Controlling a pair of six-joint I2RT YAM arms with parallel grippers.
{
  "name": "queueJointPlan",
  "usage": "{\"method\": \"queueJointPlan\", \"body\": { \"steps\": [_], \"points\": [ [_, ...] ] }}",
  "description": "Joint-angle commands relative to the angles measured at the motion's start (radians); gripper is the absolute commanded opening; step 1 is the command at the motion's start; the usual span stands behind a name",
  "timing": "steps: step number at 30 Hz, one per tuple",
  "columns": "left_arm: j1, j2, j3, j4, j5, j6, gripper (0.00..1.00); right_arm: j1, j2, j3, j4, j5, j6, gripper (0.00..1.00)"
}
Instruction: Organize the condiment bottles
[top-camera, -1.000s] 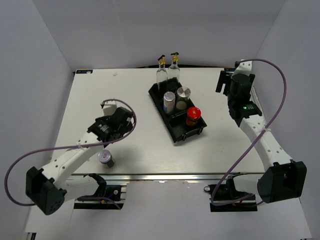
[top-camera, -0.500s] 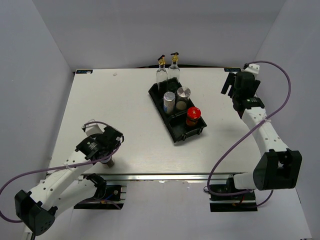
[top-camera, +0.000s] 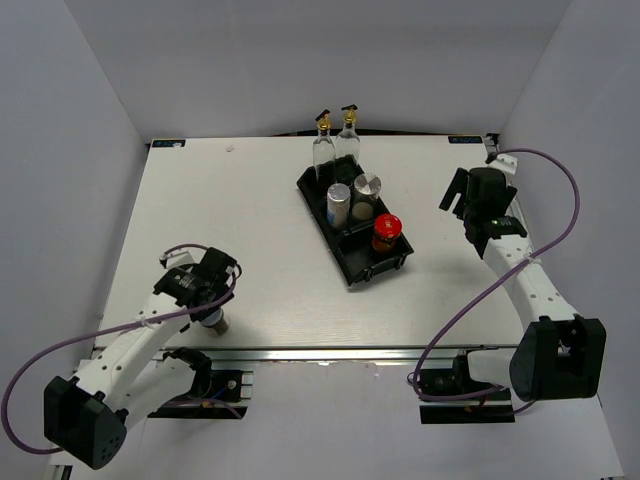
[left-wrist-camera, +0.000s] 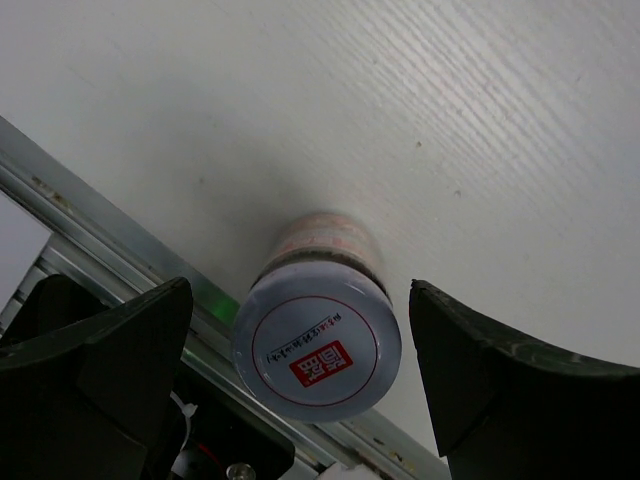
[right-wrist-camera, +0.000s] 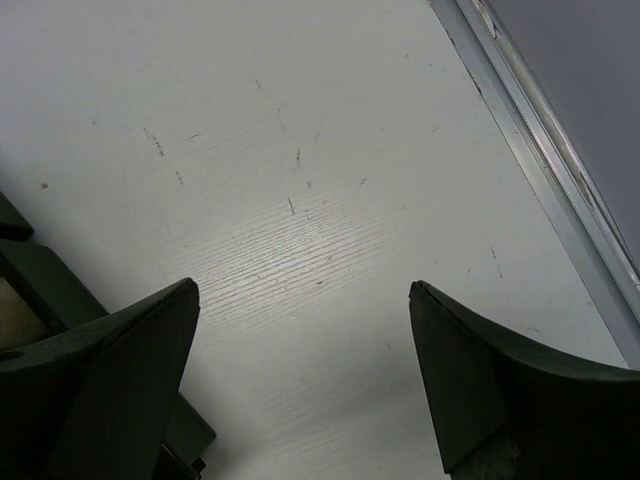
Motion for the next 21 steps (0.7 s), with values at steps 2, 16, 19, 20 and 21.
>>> {"method": "queueJointPlan", "body": {
  "steps": [2,16,19,20,21],
  "points": [
    [0.006,-0.045,-0.026,-0.009,0.107,0.018,0.98,-0.001,-0.013,-0.010,0.052,0.033,0.021,0.89],
    [0.006,0.000,-0.017,0.034,0.146,0.067,0.76,-0.002,0.004,-0.003,0.030,0.060,0.023,0.90],
    [0.006,-0.018,0.009,0.049,0.164,0.081,0.52,-0.002,0.002,-0.004,0.029,0.063,0.024,0.89],
    [0.006,-0.024,0.018,0.055,0.173,0.087,0.47,-0.004,0.002,-0.004,0.029,0.063,0.024,0.89],
    [0.006,-0.032,0.041,0.058,0.175,0.096,0.42,-0.004,0.001,-0.006,0.029,0.063,0.024,0.89]
  ]
}}
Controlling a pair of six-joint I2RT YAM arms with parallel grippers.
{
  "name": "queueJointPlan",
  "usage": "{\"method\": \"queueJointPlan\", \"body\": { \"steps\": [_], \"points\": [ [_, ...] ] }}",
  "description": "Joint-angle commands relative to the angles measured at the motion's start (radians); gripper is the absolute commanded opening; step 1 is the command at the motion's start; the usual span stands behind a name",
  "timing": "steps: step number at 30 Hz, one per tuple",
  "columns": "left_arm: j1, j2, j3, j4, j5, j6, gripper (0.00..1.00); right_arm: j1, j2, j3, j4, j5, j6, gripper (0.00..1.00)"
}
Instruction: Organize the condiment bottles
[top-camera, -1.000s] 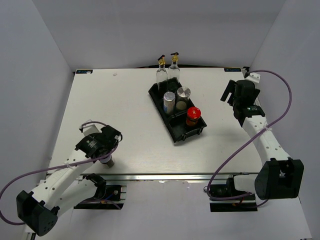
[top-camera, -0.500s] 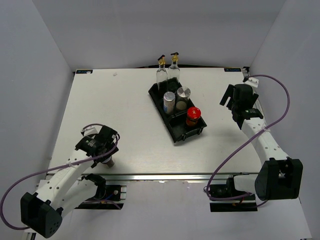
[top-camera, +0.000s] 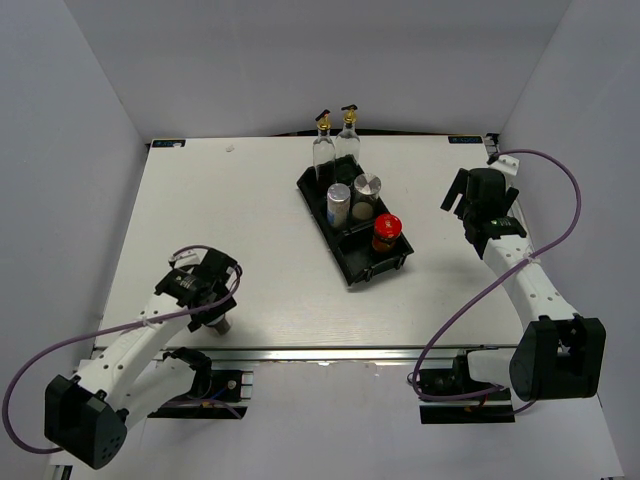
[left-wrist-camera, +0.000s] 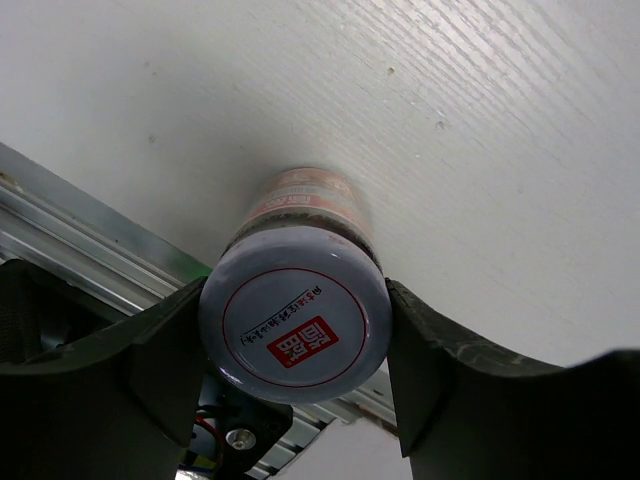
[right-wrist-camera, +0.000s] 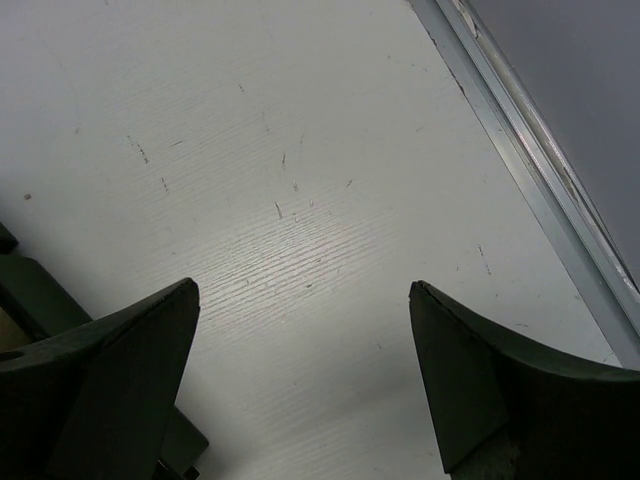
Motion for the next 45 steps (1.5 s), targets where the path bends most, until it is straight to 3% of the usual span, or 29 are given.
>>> {"method": "queueJointPlan", "body": {
  "steps": [1,4,9,12,18,21,29,35,45],
  "points": [
    [0.004,-0.043,0.080,0.036,0.017,0.034,0.35,-0.002,-0.003,0.003,0.027,0.024,0.019,0.89],
    [0.004,-0.052,0.113,0.092,0.038,0.073,0.19,-0.004,-0.008,-0.002,0.032,0.016,0.019,0.90],
    [0.003,-0.012,0.151,0.366,0.172,0.189,0.01,-0.007,-0.012,-0.008,0.044,0.002,0.013,0.89],
    [-0.019,0.057,0.185,0.535,0.253,0.252,0.00,-0.010,-0.009,-0.010,0.047,-0.007,0.010,0.89],
    [-0.249,0.297,0.367,0.690,0.118,0.358,0.00,-0.016,-0.002,-0.007,0.039,-0.013,0.013,0.89],
    [-0.283,0.409,0.438,0.799,0.190,0.398,0.01,-0.022,-0.003,-0.007,0.036,-0.025,0.011,0.90],
    [-0.348,0.701,0.686,0.795,0.293,0.490,0.01,-0.044,-0.029,-0.025,0.042,-0.030,0.010,0.89],
    [-0.399,0.857,0.883,0.691,0.282,0.554,0.02,-0.062,-0.029,-0.030,0.044,-0.047,0.010,0.89],
    [-0.460,0.931,0.999,0.577,0.249,0.610,0.07,-0.093,-0.037,-0.040,0.049,-0.068,0.010,0.89]
  ]
}}
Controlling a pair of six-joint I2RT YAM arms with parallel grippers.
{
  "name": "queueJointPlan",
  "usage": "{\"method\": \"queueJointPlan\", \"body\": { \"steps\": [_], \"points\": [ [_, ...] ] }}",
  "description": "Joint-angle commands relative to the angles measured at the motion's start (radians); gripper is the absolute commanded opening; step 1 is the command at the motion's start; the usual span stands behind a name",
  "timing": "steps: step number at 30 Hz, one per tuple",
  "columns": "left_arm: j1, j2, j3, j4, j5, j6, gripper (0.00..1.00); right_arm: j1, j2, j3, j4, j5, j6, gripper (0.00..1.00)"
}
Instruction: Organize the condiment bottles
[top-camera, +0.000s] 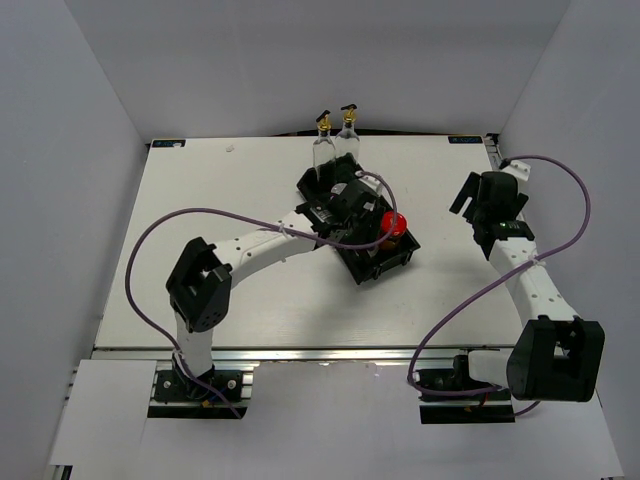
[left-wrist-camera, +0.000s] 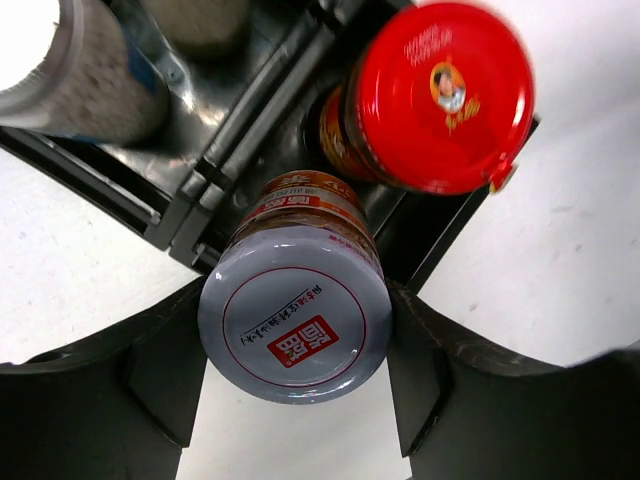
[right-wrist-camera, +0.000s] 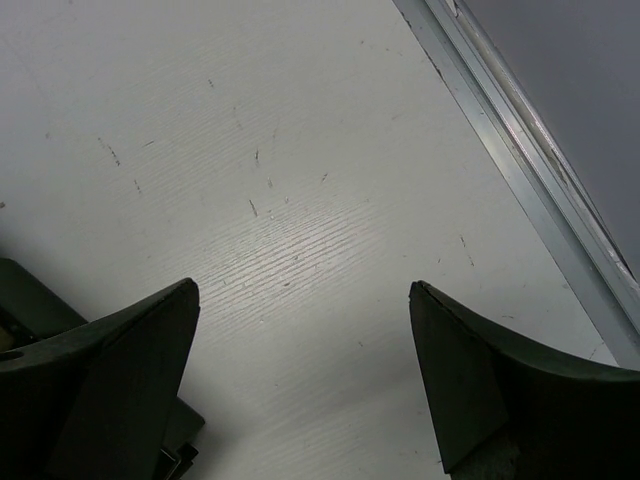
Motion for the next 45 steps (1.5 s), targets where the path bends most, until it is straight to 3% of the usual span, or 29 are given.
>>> {"method": "queueJointPlan", "body": {
  "steps": [1,18,26,33,36,42,44,45],
  "points": [
    [-0.029,-0.043,0.073,-0.005,-0.032,0.042,0.07,-0.015,-0.031,-0.016,0.048,-0.015,0.005,0.89],
    [-0.038,0.112,0.240,-0.106,-0.067,0.105,0.12,-0.057,-0.042,-0.027,0.048,-0.046,0.006,0.90],
    [-0.038,0.176,0.274,-0.125,-0.084,0.117,0.20,-0.068,-0.045,-0.033,0.055,-0.062,0.008,0.89],
    [-0.038,0.225,0.302,-0.138,-0.103,0.115,0.43,-0.072,-0.046,-0.036,0.060,-0.075,0.006,0.89],
    [-0.038,0.228,0.300,-0.148,-0.117,0.114,0.62,-0.074,-0.043,-0.037,0.062,-0.084,0.009,0.89],
    [-0.038,0.202,0.286,-0.149,-0.141,0.115,0.74,-0.075,-0.043,-0.036,0.059,-0.087,0.005,0.90],
    [-0.038,0.195,0.285,-0.152,-0.149,0.117,0.98,-0.075,-0.045,-0.036,0.057,-0.086,0.005,0.89],
    [-0.038,0.187,0.285,-0.154,-0.158,0.117,0.98,-0.075,-0.046,-0.037,0.057,-0.087,0.005,0.89]
  ]
}}
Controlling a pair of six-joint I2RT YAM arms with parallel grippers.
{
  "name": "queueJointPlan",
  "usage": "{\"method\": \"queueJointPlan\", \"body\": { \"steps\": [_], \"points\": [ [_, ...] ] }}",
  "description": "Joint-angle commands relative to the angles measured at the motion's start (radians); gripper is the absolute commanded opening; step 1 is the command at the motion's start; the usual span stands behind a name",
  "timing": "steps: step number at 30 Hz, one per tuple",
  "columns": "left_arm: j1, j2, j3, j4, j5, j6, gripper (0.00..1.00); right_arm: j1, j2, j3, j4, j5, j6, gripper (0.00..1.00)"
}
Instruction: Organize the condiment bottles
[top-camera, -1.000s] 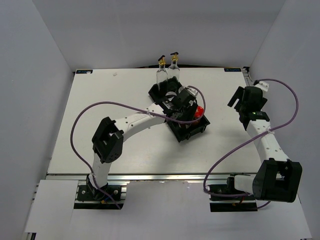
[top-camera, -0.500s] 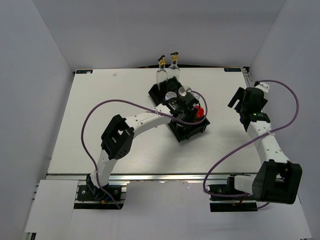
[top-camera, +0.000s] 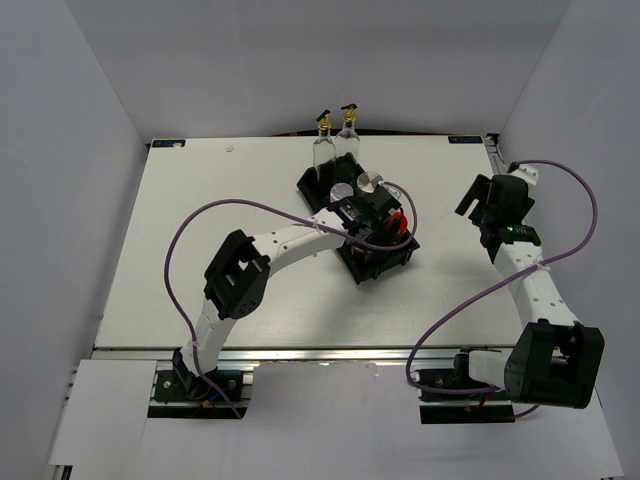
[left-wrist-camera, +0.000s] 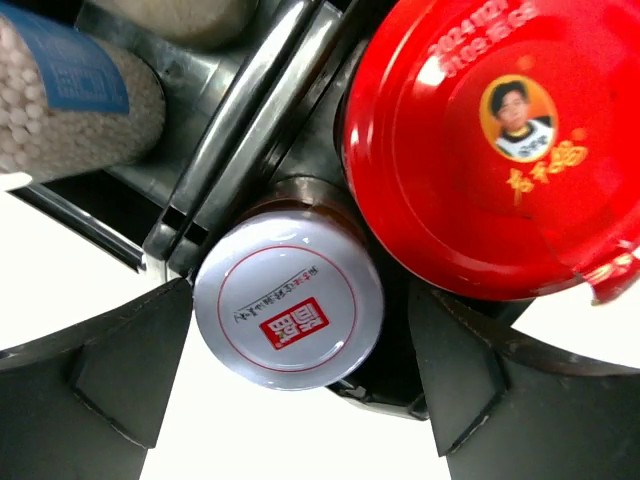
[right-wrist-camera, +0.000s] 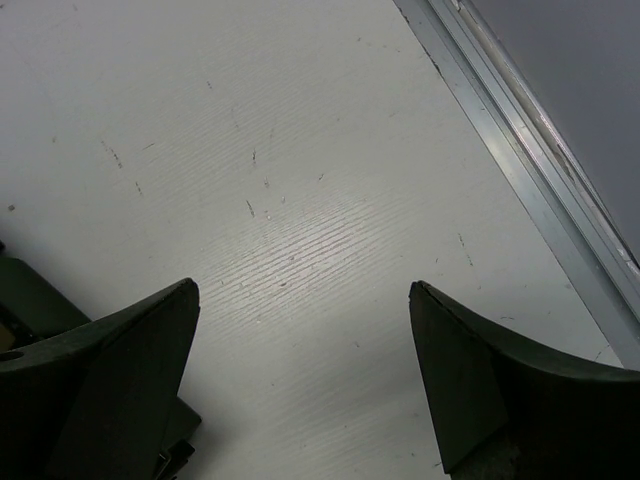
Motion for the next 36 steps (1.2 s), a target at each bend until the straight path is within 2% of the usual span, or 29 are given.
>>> {"method": "queueJointPlan", "body": {
  "steps": [1,9,13,14,16,17,19,20,22,23,25,26,27,29,32,36],
  "points": [
    [0.003,-0.081,0.039,0.026,-0.059,0.008,0.98,-0.007,-0.022,-0.006,0.033,-0.002,0.002,0.89],
    [0.003,-0.190,0.015,0.019,-0.125,0.015,0.98,-0.008,-0.023,-0.004,0.033,-0.002,0.000,0.89],
    [0.010,-0.374,-0.108,0.080,-0.207,0.025,0.98,-0.008,-0.031,-0.001,0.027,0.000,-0.006,0.89],
    [0.048,-0.412,-0.149,0.122,-0.246,0.008,0.98,-0.010,-0.034,0.000,0.022,-0.005,-0.011,0.89],
    [0.126,-0.524,-0.258,0.147,-0.212,-0.053,0.98,-0.010,-0.043,0.006,0.013,-0.003,-0.021,0.89],
    [0.232,-0.566,-0.304,0.195,-0.168,-0.075,0.98,-0.010,-0.046,0.011,0.007,0.009,-0.021,0.89],
    [0.333,-0.651,-0.439,0.226,-0.178,-0.124,0.98,-0.012,-0.060,0.011,0.005,0.020,-0.028,0.89],
    [0.410,-0.745,-0.487,0.268,-0.203,-0.132,0.98,-0.013,-0.063,0.014,0.002,0.035,-0.032,0.89],
    [0.478,-0.842,-0.621,0.310,-0.278,-0.153,0.98,-0.013,-0.072,0.014,0.000,0.050,-0.032,0.89],
    [0.548,-0.933,-0.665,0.353,-0.287,-0.158,0.98,-0.013,-0.075,0.016,-0.001,0.076,-0.017,0.89],
    [0.625,-1.012,-0.782,0.385,-0.341,-0.182,0.98,-0.013,-0.088,0.017,-0.003,0.090,-0.009,0.89],
    [0.703,-1.040,-0.815,0.400,-0.370,-0.196,0.98,-0.013,-0.092,0.017,-0.003,0.097,-0.002,0.89],
    [0.737,-1.079,-0.843,0.401,-0.436,-0.233,0.98,-0.013,-0.104,0.011,0.000,0.100,0.002,0.89],
    [0.835,-1.101,-0.912,0.425,-0.451,-0.256,0.98,-0.013,-0.117,0.000,0.008,0.095,0.003,0.89],
    [0.929,-1.117,-0.964,0.460,-0.347,-0.276,0.98,-0.013,-0.135,-0.026,0.030,0.097,0.003,0.90],
    [0.938,-1.115,-0.969,0.466,-0.336,-0.270,0.98,-0.013,-0.146,-0.032,0.034,0.103,0.000,0.90]
  ]
}}
